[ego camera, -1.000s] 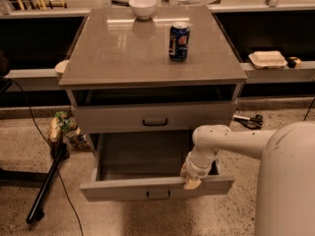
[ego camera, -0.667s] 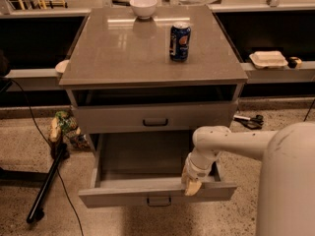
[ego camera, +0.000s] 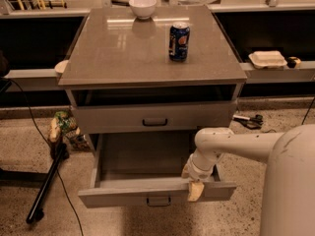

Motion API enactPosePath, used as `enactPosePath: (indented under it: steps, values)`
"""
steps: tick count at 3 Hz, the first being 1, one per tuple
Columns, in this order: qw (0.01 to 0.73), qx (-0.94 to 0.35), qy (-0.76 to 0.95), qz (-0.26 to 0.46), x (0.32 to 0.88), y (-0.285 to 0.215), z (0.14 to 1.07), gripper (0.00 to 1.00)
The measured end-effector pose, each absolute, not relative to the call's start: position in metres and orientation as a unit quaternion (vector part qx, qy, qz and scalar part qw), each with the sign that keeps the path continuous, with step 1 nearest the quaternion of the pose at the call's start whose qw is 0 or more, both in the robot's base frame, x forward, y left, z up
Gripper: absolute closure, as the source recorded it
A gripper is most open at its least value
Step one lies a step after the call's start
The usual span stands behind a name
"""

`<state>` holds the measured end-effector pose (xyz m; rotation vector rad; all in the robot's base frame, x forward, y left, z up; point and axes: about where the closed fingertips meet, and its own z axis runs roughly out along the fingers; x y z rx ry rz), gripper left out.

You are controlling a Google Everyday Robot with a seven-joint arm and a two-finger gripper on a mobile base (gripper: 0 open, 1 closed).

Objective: Open middle drawer

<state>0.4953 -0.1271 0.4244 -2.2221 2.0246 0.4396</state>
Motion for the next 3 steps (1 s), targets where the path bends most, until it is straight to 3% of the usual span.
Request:
enactPosePath:
  steps: [1, 3]
  values:
    - [0.052, -0.73, 0.665, 0.144, 0.495, -0.127, 0.424, 0.0]
    - [0.072, -0.75, 0.647, 0.115, 0.461, -0.13, 0.482, 0.0]
